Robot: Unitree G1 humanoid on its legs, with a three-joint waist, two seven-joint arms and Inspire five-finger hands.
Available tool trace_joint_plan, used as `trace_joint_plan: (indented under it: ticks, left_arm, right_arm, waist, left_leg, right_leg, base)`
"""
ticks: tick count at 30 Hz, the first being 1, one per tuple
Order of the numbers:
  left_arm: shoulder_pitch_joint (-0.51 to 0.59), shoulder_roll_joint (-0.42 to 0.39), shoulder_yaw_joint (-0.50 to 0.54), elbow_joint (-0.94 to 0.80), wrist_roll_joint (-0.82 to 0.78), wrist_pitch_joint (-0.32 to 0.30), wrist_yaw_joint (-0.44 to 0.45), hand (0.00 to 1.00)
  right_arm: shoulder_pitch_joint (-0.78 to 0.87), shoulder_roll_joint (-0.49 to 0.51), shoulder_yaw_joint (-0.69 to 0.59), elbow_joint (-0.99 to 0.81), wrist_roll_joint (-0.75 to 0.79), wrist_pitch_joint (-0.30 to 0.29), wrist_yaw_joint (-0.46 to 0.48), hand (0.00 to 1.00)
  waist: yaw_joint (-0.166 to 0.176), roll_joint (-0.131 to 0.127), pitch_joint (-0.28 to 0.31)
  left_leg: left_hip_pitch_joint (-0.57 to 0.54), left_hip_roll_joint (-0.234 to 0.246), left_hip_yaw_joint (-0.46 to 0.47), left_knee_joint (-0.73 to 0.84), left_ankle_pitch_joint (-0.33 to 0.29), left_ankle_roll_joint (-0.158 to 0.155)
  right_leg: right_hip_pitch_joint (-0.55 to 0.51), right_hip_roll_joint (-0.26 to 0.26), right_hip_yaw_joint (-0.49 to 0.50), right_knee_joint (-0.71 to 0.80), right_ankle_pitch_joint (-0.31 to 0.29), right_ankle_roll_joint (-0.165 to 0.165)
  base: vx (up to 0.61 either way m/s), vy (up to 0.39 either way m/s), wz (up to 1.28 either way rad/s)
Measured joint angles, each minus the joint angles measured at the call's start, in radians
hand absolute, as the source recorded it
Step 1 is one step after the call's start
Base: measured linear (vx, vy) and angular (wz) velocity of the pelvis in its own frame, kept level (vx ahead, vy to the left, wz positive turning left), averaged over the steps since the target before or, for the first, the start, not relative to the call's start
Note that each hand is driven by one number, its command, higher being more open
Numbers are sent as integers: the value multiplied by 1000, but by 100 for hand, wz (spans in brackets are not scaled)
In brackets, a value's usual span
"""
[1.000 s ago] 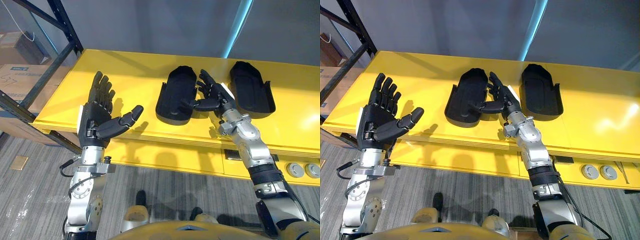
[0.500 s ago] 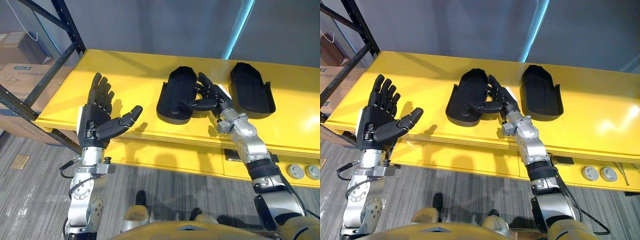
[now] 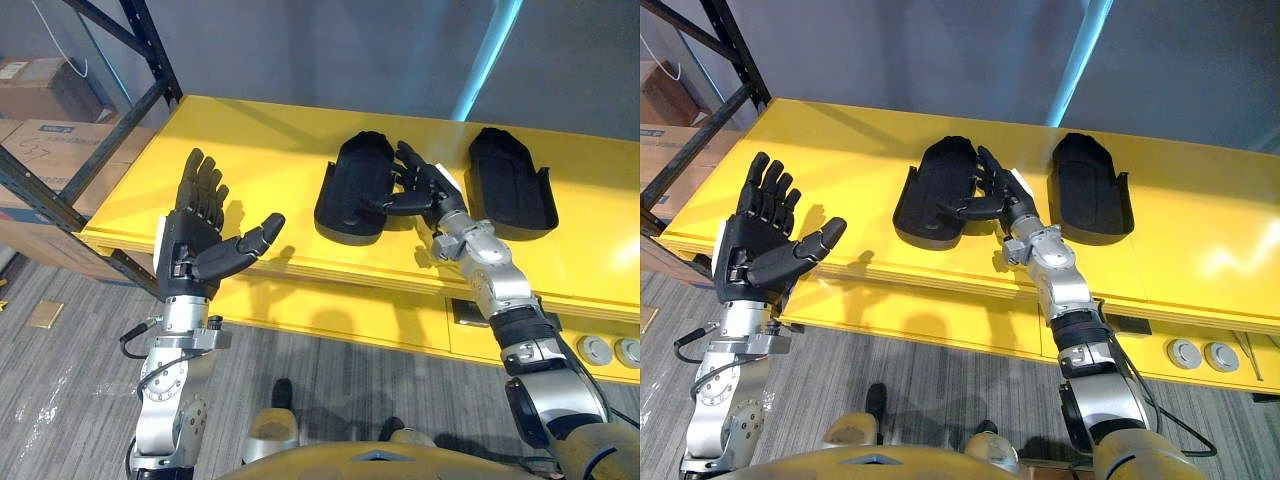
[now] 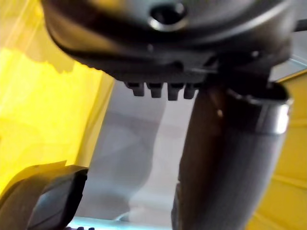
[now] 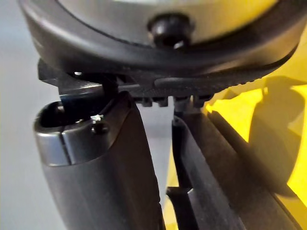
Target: Walk over and take three plastic housings, then place them on the shelf
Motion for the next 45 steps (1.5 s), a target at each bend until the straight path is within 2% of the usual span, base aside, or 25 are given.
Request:
trace_joint_plan:
  ticks: [11,14,16,18,22,26,28,30,36,41,45]
  left_arm:
    - [0,1,-36,0,2,0,-19,100]
    - [0,4,-47,0,58,0,-65,100]
    - [0,15,-60,4,105,0,-79,100]
    - [5,43,-69,22,157,0,-97,100]
    - [21,89,-59,71,197,21,-93,100]
    - [49,101,-11,81,242,45,-90,100]
    - [65,103,15,81,280,46,-87,100]
    - [73,106,21,81,306,46,-87,100]
    - [77,115,36,85,306,40,-44,100]
    - [59,109,54,117,300,-9,1,100]
    - [43,89,51,176,309,-10,40,100]
  right_arm:
    - [-23,0,0,0,-2,-3,-22,100]
    - [-25,0,-1,-8,-12,-57,-46,100]
    - [-9,-1,-11,-68,-24,-83,-70,100]
    - [55,-1,-40,-232,-116,-148,-100,100]
    - [164,-1,-94,-514,-171,-263,-118,100]
    - [301,-5,-203,-751,-246,-311,-170,100]
    - [353,-7,-242,-797,-246,-324,-193,100]
    - [412,-8,-279,-834,-243,-327,-206,100]
    - [569,-5,-310,-842,-195,-350,-174,100]
    - [646,44,-313,-842,-166,-361,-146,100]
    - [693,84,-309,-842,-178,-368,-163,100]
  waist:
    - [2,0,0]
    - [0,1,1]
    - [-3,2,1]
    - [-12,6,4]
    - [-40,8,5]
    - [-71,10,4]
    - [-94,14,2]
    - [-103,21,0]
    - [-134,44,-7]
    - [-134,54,-14]
    - [-140,58,-18]
  left_leg:
    - [0,-1,-2,0,3,-1]
    - [0,-1,0,0,3,-1]
    - [0,-1,3,0,2,-1]
    - [0,0,9,0,-2,0]
    - [4,1,45,0,-9,1]
    - [9,2,78,0,-21,0]
    - [11,3,91,0,-26,0]
    - [8,3,105,0,-30,0]
    - [10,3,123,0,-35,0]
    - [23,5,139,0,-40,-1]
    - [31,5,155,0,-49,-1]
  right_leg:
    - [1,0,-2,-1,1,1]
    - [1,0,0,-1,1,1]
    - [0,0,2,-3,2,2]
    - [-3,0,7,-4,2,3]
    - [-21,0,44,-5,6,7]
    - [-35,0,75,-6,6,7]
    - [-41,0,88,-8,7,8]
    - [-55,0,102,-7,7,9]
    - [-65,1,119,-8,8,10]
    - [-63,3,135,-6,8,10]
    - [-64,3,150,-7,7,11]
  base:
    - [3,-5,1]
    - [0,0,0]
    - [0,0,-2]
    - [0,0,-6]
    - [16,-5,-25]
    - [15,-11,-22]
    - [11,-11,-18]
    - [14,-9,-20]
    - [28,-13,-9]
    - [-1,-9,-8]
    - [-27,2,-12]
